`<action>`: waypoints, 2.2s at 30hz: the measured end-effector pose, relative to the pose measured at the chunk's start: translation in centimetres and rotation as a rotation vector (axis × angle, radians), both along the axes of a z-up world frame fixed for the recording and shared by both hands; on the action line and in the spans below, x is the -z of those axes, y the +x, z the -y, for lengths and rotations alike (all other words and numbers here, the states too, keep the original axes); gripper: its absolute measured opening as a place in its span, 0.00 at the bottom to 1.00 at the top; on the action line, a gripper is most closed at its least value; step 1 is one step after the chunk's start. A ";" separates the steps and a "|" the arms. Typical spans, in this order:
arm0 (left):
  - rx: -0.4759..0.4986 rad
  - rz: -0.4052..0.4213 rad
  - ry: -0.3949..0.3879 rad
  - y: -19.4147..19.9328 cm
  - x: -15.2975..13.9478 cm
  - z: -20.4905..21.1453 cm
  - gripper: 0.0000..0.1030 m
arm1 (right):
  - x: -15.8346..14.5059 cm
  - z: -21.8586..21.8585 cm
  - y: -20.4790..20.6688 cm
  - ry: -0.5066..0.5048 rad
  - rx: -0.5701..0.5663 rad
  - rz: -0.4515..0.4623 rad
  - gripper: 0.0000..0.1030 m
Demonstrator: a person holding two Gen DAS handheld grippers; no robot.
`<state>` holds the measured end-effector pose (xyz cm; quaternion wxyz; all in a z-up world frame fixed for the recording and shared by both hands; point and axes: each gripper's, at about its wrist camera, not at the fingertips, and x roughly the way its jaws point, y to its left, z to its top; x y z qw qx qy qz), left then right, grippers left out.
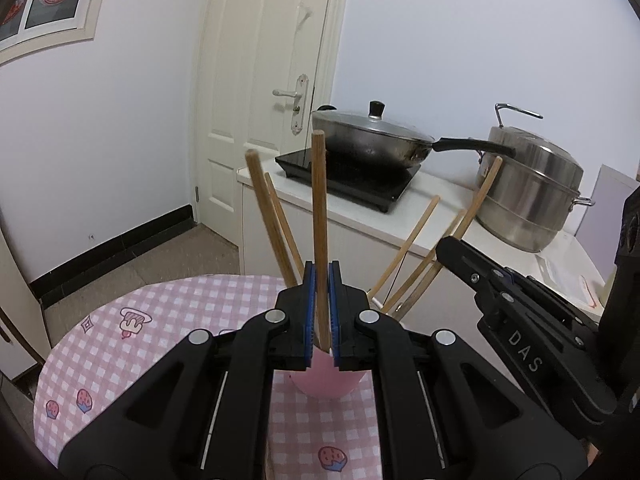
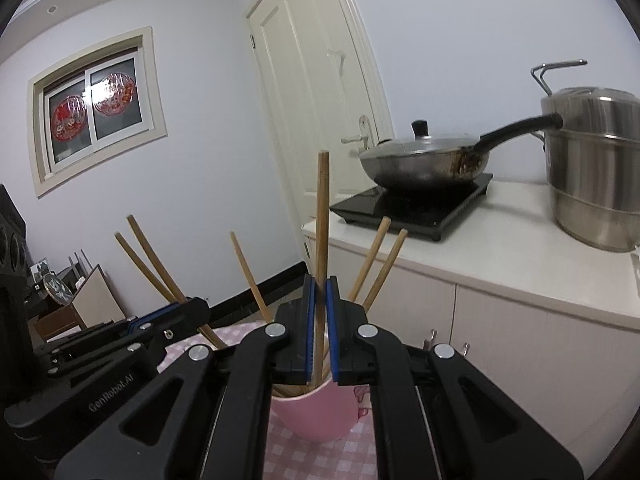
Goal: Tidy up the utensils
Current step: 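Open both tools to release the chopsticks into the cup, then move both open tools back over the remaining chopsticks on the table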
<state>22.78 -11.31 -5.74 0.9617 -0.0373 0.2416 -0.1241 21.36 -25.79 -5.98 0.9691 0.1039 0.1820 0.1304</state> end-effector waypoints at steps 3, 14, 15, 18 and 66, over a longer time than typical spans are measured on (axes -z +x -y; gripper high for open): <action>0.006 -0.011 -0.004 0.0 -0.1 -0.2 0.07 | 0.2 -0.2 -0.1 -0.002 0.001 -0.006 0.04; 0.020 -0.034 -0.007 -0.6 -0.7 -0.8 0.07 | -0.3 0.5 -0.9 0.027 0.007 -0.026 0.08; 0.021 -0.034 -0.007 -0.7 -0.9 -0.8 0.07 | -0.4 0.6 -1.1 0.030 0.009 -0.027 0.08; 0.022 -0.033 -0.011 -1.3 -1.2 -1.0 0.08 | -0.7 0.7 -1.7 0.037 0.011 -0.027 0.10; -0.048 -0.141 -0.019 -13.3 2.1 -13.5 0.69 | 1.6 -5.5 -13.5 -0.023 -0.089 -0.107 0.50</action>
